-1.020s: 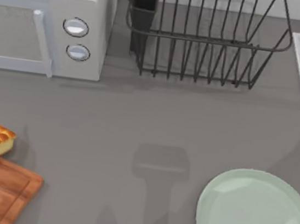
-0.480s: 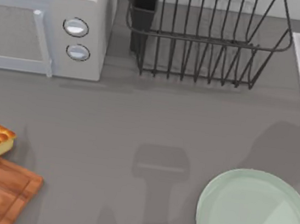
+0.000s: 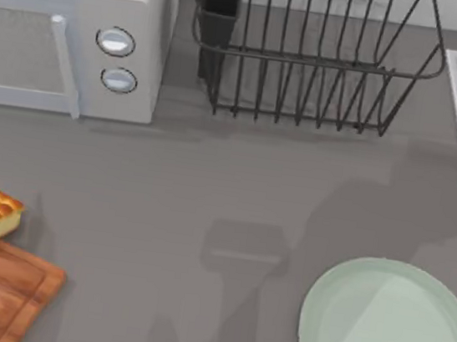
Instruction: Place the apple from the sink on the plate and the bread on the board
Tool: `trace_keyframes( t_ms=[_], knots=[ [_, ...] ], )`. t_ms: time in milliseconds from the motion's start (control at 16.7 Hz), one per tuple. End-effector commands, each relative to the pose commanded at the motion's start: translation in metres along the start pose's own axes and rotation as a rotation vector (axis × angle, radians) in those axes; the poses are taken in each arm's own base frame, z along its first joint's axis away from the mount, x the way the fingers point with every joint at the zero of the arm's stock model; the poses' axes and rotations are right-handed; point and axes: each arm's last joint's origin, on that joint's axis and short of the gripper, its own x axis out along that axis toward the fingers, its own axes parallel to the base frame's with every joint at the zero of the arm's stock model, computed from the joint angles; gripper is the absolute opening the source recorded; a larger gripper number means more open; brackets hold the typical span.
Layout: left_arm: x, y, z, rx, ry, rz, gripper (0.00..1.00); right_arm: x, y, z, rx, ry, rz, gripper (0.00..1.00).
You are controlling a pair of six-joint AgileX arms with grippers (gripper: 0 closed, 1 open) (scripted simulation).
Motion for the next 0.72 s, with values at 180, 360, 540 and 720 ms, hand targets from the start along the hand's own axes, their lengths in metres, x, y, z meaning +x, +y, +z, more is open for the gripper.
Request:
trace_keyframes(
  t_ms=[180, 360, 540, 720],
  knots=[
    [0.0, 0.0, 0.0, 0.0, 0.0, 0.0, 1.0, -0.022, 0.049, -0.008, -0.001, -0.011, 0.008, 0.0],
    [0.0, 0.0, 0.0, 0.0, 0.0, 0.0, 1.0, -0.042, 0.106, -0.028, -0.001, -0.002, 0.022, 0.0],
    [0.0, 0.0, 0.0, 0.0, 0.0, 0.0, 1.0, -0.059, 0.158, -0.06, -0.002, 0.021, 0.032, 0.0],
    [0.0, 0.0, 0.0, 0.0, 0.0, 0.0, 1.0, -0.071, 0.199, -0.1, -0.003, 0.05, 0.035, 0.0]
  ],
)
